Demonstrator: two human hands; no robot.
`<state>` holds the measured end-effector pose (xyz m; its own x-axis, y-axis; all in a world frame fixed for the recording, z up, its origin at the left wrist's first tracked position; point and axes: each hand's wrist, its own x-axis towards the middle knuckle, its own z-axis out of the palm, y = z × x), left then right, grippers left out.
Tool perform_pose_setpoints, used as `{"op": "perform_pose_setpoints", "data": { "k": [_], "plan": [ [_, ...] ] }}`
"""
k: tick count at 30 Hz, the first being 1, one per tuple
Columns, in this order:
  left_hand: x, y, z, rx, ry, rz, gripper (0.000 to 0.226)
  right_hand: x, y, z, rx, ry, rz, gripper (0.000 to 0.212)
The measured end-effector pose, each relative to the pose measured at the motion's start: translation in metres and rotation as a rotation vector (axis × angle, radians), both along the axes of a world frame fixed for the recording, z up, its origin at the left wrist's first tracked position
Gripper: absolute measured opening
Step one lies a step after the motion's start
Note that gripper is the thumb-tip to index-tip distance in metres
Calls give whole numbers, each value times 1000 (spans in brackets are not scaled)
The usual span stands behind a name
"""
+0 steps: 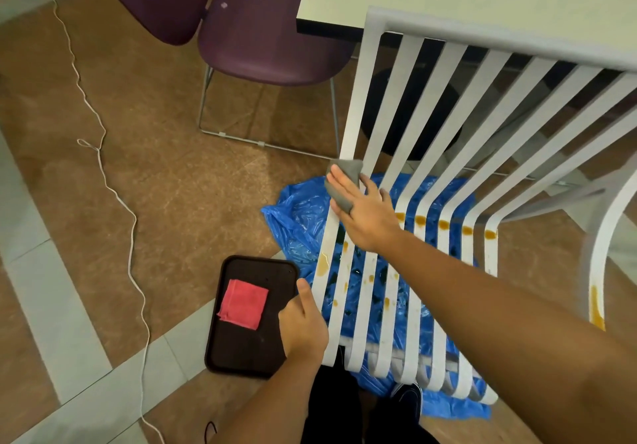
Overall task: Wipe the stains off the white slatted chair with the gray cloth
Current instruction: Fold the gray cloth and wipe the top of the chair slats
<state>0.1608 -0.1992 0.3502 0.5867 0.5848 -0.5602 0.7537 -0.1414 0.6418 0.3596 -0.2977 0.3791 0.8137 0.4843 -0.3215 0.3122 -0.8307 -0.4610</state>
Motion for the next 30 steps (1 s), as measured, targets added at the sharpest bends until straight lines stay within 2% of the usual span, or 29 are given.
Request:
{"op": "perform_pose_setpoints", "data": {
  "k": [5,8,12,17,20,24,28,30],
  "plan": [
    [1,-2,1,26,-66,2,78,-91,2,-18,-8,39,53,58],
    [3,-2,4,31,-51,19,77,-110,0,-23,-38,-20,91,58],
    [1,-2,-1,30,-40,30,78,-75,-3,-23,-126,-153,181,58],
    [0,-2,-3,18,-37,24,73,18,8,-7,-318,-396,344,59],
    [-2,-1,-5,11,-32,24,76,52,15,2,-383,-456,392,62],
    [-1,-2,-3,9,-13,36,78,31,20,0,-314,-366,348,62],
    [0,-3,-3,69,-12,22,76,-40,23,-15,-93,-126,248,57],
    [-2,-2,-6,90,-21,31,77,-79,26,-16,-57,-56,225,61]
  ]
}}
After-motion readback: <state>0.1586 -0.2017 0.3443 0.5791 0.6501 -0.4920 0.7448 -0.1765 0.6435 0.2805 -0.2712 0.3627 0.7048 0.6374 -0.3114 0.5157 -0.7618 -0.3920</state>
